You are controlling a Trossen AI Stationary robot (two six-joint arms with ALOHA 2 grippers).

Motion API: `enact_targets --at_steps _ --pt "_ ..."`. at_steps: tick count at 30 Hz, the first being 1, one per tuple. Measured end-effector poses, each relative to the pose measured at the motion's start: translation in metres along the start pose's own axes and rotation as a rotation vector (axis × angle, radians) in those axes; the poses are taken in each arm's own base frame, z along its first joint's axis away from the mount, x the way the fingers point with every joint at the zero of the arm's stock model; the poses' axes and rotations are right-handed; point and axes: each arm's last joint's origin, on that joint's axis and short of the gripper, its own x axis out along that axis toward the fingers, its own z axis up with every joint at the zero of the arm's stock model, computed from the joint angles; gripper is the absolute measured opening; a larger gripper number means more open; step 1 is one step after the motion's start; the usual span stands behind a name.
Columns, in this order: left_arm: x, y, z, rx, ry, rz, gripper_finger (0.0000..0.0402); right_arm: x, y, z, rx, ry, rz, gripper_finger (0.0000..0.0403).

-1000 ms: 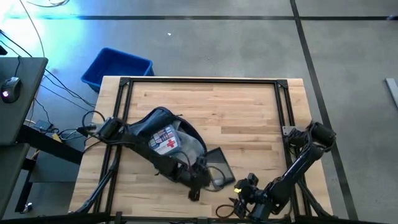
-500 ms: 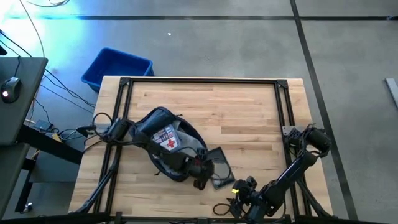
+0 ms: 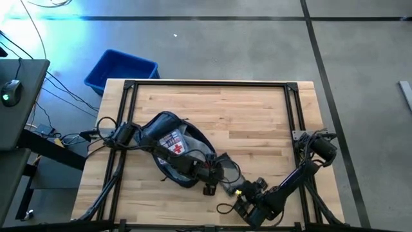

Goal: Unpack backpack
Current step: Put the blue tablet into the black backpack

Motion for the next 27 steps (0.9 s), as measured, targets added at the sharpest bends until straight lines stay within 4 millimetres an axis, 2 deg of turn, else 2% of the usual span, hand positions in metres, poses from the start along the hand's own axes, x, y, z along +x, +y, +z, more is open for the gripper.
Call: enact_targets --at_steps 7,11,13,16,20,23,27 --pt "-0.008 -0.021 0.007 0.035 -0.080 -0.041 0.0000 -0.006 -0.023 0.010 -0.074 0.021 -0.200 0.0268" --pt "-0.030 -0.028 0.024 0.089 -0.149 -0.021 0.0000 -0.030 -0.031 0.011 -0.110 0.045 -0.204 0.0268" --pt "-0.034 -0.029 0.025 0.113 -0.127 0.005 0.0000 -0.042 -0.035 0.010 -0.123 0.059 -0.191 0.0268" --pt "-0.033 -0.021 0.018 0.153 -0.032 0.068 0.0000 -0.052 -0.045 0.006 -0.083 0.074 -0.110 0.0268" --pt "-0.026 -0.005 0.007 0.153 0.050 0.091 0.0000 -0.050 -0.067 -0.001 0.062 0.098 0.067 0.0268" --pt "-0.020 0.003 -0.003 0.167 0.078 0.086 0.0000 -0.042 -0.081 -0.001 0.218 0.103 0.223 0.0268" --pt "-0.018 0.006 -0.011 0.188 0.091 0.087 0.0000 -0.021 -0.100 0.002 0.346 0.125 0.326 0.0268"
